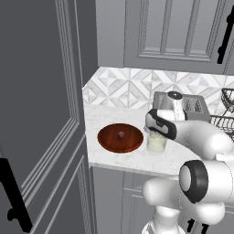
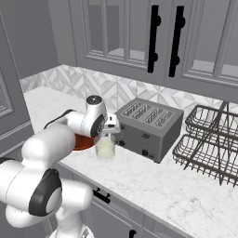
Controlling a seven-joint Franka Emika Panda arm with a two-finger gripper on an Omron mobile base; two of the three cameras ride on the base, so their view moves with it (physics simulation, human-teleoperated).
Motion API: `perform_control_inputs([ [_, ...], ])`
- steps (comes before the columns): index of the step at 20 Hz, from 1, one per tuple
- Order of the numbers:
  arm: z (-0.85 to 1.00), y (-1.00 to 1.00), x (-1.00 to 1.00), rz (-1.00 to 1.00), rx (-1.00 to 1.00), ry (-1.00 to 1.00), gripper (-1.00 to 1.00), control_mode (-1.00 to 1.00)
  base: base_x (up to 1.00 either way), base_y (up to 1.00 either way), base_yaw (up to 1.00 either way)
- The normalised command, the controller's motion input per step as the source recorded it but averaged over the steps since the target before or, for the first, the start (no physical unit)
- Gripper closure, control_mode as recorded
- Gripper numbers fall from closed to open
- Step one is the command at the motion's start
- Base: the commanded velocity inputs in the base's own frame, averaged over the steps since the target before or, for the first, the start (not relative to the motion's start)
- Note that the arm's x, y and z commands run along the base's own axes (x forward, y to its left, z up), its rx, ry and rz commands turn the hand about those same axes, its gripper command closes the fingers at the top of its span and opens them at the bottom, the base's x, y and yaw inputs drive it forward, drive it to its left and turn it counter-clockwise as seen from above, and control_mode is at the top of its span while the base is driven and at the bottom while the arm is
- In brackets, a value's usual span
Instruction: Grab a lemon wedge from the fridge and one ice cube from the ice bowl, and put them in the glass of lemonade.
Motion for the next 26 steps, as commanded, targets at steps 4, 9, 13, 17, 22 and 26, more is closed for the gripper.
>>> perform_control_inputs([
  [4,0.00,0.00,0.00,0.00,0.00,0.00,-1.00,-1.00,0.00,0.00,0.00],
  [9,0.00,-0.01,-0.01,0.00,0.00,0.00,-1.00,-1.00,0.00,0.00,0.00],
  [13,0.04,-0.03,-0.13,0.00,0.02,-0.07,-1.00,-1.00,0.00,0.00,0.00],
  [17,0.35,-0.03,-0.28,0.00,0.09,-0.12,-1.00,-1.00,0.00,0.00,0.00],
  [22,0.41,0.00,-0.37,0.00,0.09,-0.08,-1.00,-1.00,0.00,0.00,0.00],
  [26,0.32,0.00,-0.61,0.00,0.06,-0.09,-1.00,-1.00,0.00,0.00,0.00],
])
